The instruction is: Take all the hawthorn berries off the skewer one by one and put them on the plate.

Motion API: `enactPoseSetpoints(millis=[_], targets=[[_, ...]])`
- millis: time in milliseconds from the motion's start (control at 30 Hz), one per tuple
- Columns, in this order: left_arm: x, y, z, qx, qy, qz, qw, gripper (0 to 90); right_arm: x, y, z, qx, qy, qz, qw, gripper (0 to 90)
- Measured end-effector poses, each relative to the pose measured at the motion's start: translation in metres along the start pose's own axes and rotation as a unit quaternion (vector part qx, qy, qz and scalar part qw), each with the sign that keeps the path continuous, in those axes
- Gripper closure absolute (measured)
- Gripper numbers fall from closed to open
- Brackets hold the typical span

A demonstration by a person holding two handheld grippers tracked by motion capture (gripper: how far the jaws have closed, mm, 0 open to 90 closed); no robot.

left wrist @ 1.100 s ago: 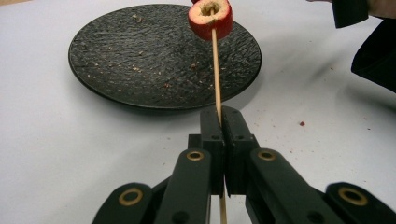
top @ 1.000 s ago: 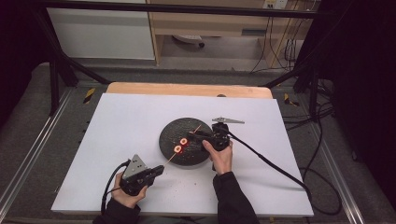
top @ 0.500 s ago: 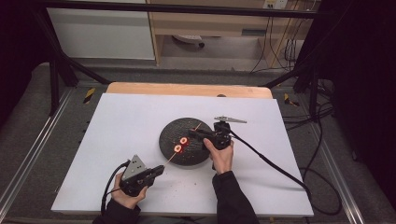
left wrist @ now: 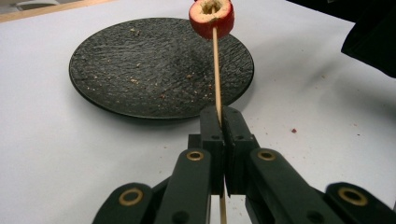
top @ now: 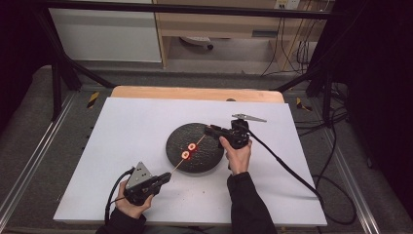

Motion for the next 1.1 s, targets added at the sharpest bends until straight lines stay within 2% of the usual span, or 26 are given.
enactPoseSetpoints(millis=[333, 500, 700, 867, 933, 1000, 1033, 1100], targets=[[0.003, 0.000, 0.000, 0.003, 0.003, 0.002, 1.0000, 88.1, -0.016, 0.009, 0.015, -0.007, 0.011, -0.029, 0.9995, 61.3], [0.007, 0.002, 0.001, -0.001, 0.008, 0.007, 0.9999, 88.1, -0.022, 0.016, 0.014, -0.008, 0.011, -0.038, 0.9992, 61.3], [0.013, 0.005, 0.003, -0.005, 0.017, 0.012, 0.9998, 88.2, -0.022, 0.011, -0.005, 0.008, 0.009, -0.030, 0.9995, 61.3], [0.015, 0.006, 0.004, -0.008, 0.020, 0.014, 0.9997, 88.1, -0.016, -0.006, -0.032, 0.037, 0.016, -0.019, 0.9990, 61.3], [0.015, 0.006, 0.004, -0.008, 0.020, 0.014, 0.9997, 88.1, -0.015, -0.008, -0.036, 0.041, 0.016, -0.018, 0.9989, 61.3], [0.016, 0.006, 0.004, -0.007, 0.020, 0.015, 0.9997, 88.1, -0.014, -0.018, -0.050, 0.060, 0.017, -0.018, 0.9979, 61.3], [0.016, 0.006, 0.004, -0.007, 0.020, 0.014, 0.9997, 88.1, -0.014, -0.018, -0.050, 0.060, 0.017, -0.018, 0.9979, 61.3], [0.016, 0.006, 0.004, -0.006, 0.020, 0.015, 0.9997, 88.1, -0.014, -0.025, -0.060, 0.077, 0.017, -0.018, 0.9967, 61.3]])
Point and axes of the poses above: each handheld gripper's, and its own axes: y roughly backward along the jaws, z roughly out of its top, x roughly to its left, the point moved 7 cm from there along -y, roughly forward along the jaws, and after that the axes turned 12 degrees about y, right-handed, at the moved point
